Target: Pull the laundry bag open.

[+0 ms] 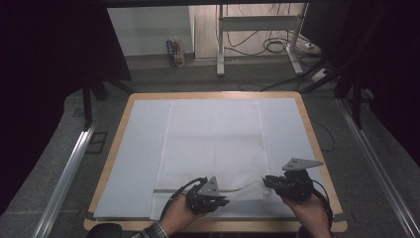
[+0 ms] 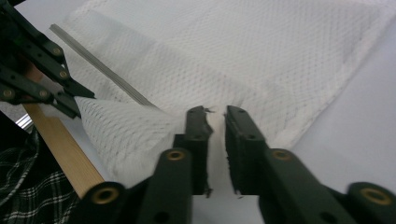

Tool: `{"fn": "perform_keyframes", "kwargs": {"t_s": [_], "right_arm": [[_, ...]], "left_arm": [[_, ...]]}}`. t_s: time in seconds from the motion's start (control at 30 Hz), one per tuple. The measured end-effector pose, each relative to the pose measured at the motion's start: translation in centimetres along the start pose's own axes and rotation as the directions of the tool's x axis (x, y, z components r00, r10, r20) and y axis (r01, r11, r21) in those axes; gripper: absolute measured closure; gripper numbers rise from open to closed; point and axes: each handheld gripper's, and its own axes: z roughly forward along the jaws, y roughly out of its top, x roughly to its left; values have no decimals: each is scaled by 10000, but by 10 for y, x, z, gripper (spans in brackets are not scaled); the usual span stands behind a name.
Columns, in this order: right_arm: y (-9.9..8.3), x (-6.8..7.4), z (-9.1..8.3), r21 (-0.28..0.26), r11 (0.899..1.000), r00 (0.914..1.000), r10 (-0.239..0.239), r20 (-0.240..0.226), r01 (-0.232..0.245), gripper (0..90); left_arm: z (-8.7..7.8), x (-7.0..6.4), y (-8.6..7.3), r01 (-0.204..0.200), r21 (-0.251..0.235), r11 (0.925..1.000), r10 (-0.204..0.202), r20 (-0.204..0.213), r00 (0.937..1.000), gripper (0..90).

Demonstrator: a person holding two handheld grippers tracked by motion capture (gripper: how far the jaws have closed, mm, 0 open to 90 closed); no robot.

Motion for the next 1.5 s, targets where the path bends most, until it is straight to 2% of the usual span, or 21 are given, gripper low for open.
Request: {"fn": "perform_keyframes", "kwargs": {"t_s": [0.13,0.2,0.27,0.4,0.47,0.6,0.67,0.87,1.07,1.17,1.23,1.3,1.37,1.47,1.5], "right_arm": [[-7,-3,-6,296,9987,9992,407,-15,-407,513],[-13,-5,-8,458,9969,9979,641,-85,-637,431],[-19,-8,-7,678,9932,9951,959,-228,-941,344],[-24,-12,-1,1032,9847,9881,1461,-486,-1405,270],[-24,-12,1,1108,9804,9826,1714,-721,-1629,251],[-25,-12,6,1389,9722,9709,2058,-1222,-1886,224],[-26,-12,9,1492,9679,9623,2249,-1530,-2025,212],[-29,-13,19,2026,9483,9363,2852,-2048,-2445,193],[-29,-11,29,2336,9367,9201,3143,-2337,-2607,202],[-27,-9,25,2415,9358,9203,3129,-2347,-2566,229],[-28,-8,20,2337,9369,9168,3156,-2447,-2602,246],[-30,-9,19,2387,9339,9112,3245,-2537,-2661,253],[-32,-9,21,2469,9292,9007,3387,-2719,-2749,258],[-30,-8,25,2385,9313,8908,3404,-3008,-2753,257],[-29,-7,26,2338,9328,8906,3382,-3040,-2744,256]], "left_arm": [[2,-2,0,-144,65,9999,144,-8,9999,884],[2,-2,0,-91,37,10000,91,-15,10000,884],[1,-1,0,108,-123,9999,-108,-64,9999,884],[-5,8,-2,692,-524,9962,-697,-86,9975,884],[-8,11,-3,1046,-713,9920,-1058,-129,9943,884],[-10,18,-6,1286,-771,9887,-1299,-119,9915,883],[-10,19,-6,1293,-736,9889,-1305,-118,9914,882],[-10,20,-7,1378,-713,9879,-1389,-108,9902,881],[-10,23,-9,1516,-704,9859,-1520,-13,9884,881],[-13,25,-9,1655,-826,9827,-1670,-112,9859,881],[-15,29,-10,1903,-990,9767,-1920,-82,9814,881],[-17,33,-12,2166,-1096,9701,-2176,29,9760,882],[-18,35,-13,2343,-1145,9654,-2342,149,9721,882],[-17,35,-13,2305,-1093,9669,-2286,292,9731,882],[-16,34,-13,2244,-1014,9692,-2218,370,9744,882]]}}
